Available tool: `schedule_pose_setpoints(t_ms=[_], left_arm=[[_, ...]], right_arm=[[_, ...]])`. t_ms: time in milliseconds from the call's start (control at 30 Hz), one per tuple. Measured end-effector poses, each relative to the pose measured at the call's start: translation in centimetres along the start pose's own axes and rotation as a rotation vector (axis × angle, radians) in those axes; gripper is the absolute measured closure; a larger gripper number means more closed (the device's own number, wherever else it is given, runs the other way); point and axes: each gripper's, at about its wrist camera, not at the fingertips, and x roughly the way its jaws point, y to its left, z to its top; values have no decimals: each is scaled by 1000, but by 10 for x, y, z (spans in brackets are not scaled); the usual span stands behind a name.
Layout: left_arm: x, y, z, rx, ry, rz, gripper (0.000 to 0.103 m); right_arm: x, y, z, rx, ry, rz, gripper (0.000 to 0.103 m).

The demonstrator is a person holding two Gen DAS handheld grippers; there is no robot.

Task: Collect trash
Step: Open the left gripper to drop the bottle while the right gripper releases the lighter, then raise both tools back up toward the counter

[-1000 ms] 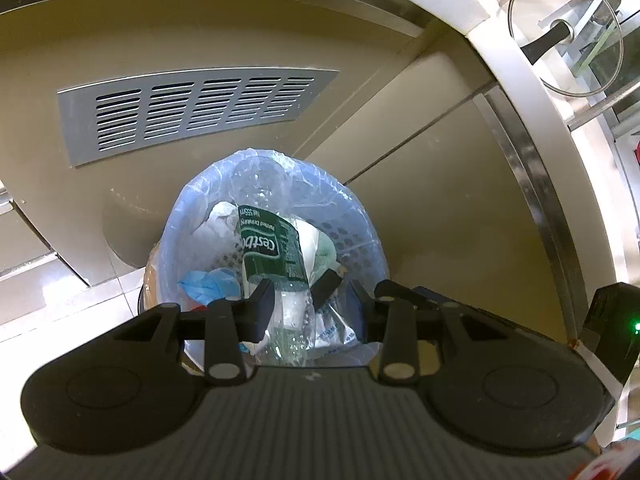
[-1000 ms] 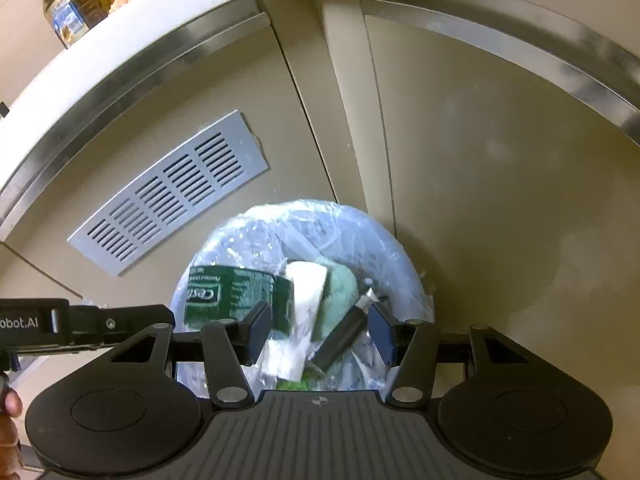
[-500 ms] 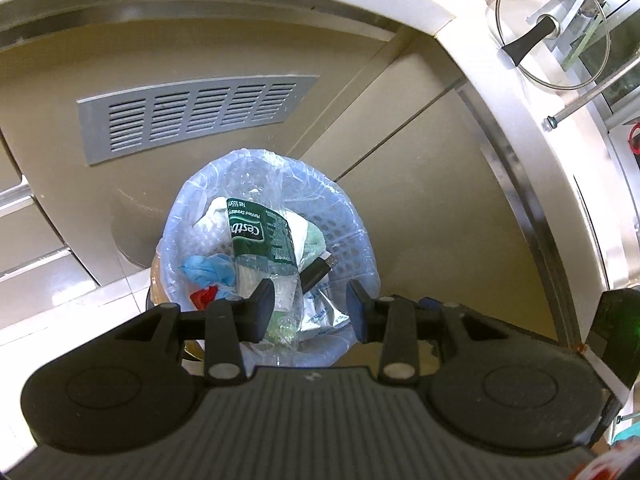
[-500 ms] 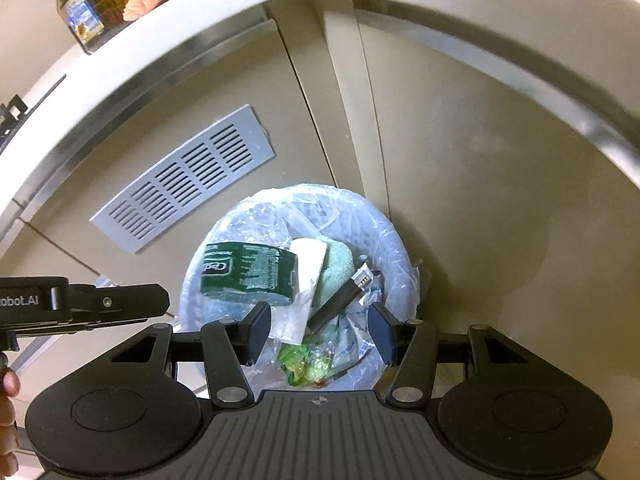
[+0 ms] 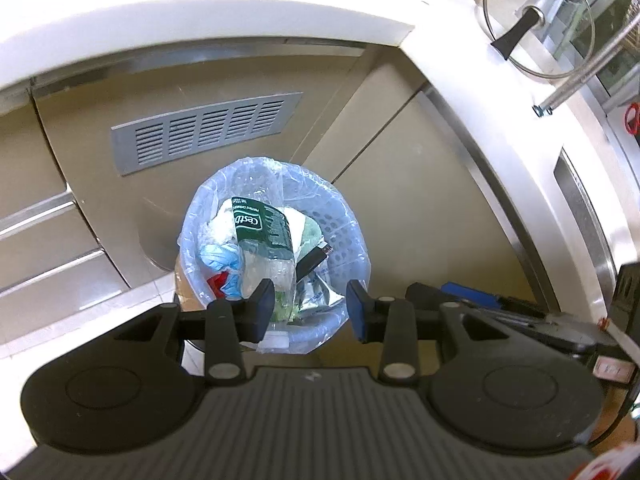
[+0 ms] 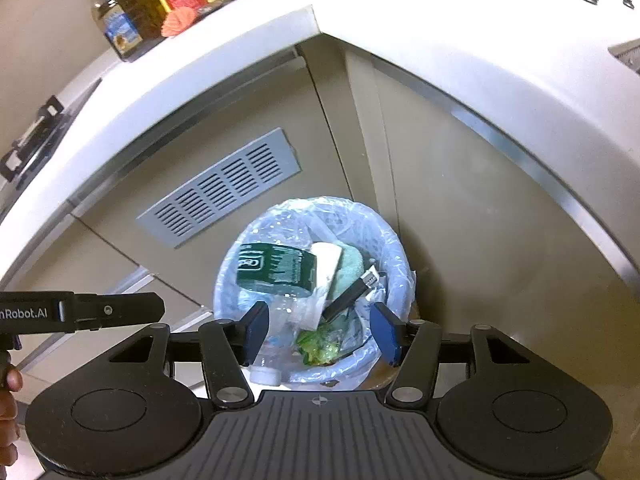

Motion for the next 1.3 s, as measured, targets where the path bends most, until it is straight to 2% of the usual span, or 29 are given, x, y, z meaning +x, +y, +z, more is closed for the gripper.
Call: schedule_pose_setpoints(t_ms=[267, 767, 900, 1033, 1300], left_arm=[[-20, -21, -6, 53, -26, 53, 68], [-51, -53, -7, 120, -99, 77, 68], [-56, -53, 1, 125, -122, 70, 63], [-62, -49, 16, 139, -154, 77, 63], [-73, -25, 68, 185, -222, 75, 61]], right_arm=[[-26, 6, 1, -39, -1, 45, 45], [-54, 3, 1, -72, -36, 60, 45], [-57, 3, 7, -64, -57, 67, 45], [-61, 4, 19, -51, -96, 75, 45], [-65, 9, 51, -1, -200, 49, 45]])
